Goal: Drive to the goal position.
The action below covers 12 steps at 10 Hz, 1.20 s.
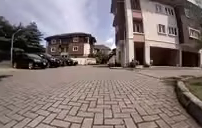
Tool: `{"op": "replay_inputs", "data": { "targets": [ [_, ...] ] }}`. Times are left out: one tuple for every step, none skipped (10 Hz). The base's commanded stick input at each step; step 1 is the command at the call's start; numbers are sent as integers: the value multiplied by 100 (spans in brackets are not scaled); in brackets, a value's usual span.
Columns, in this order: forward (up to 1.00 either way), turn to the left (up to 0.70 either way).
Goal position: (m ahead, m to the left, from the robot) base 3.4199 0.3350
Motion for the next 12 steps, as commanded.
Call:
{"op": "replay_inputs", "data": {
  "targets": [
    [30,0],
    [30,0],
    [30,0],
    [30,0],
    [30,0],
    [30,0],
    [30,0],
    [30,0],
    [30,0],
    [30,0],
    [30,0],
    [30,0]
  ]
}}
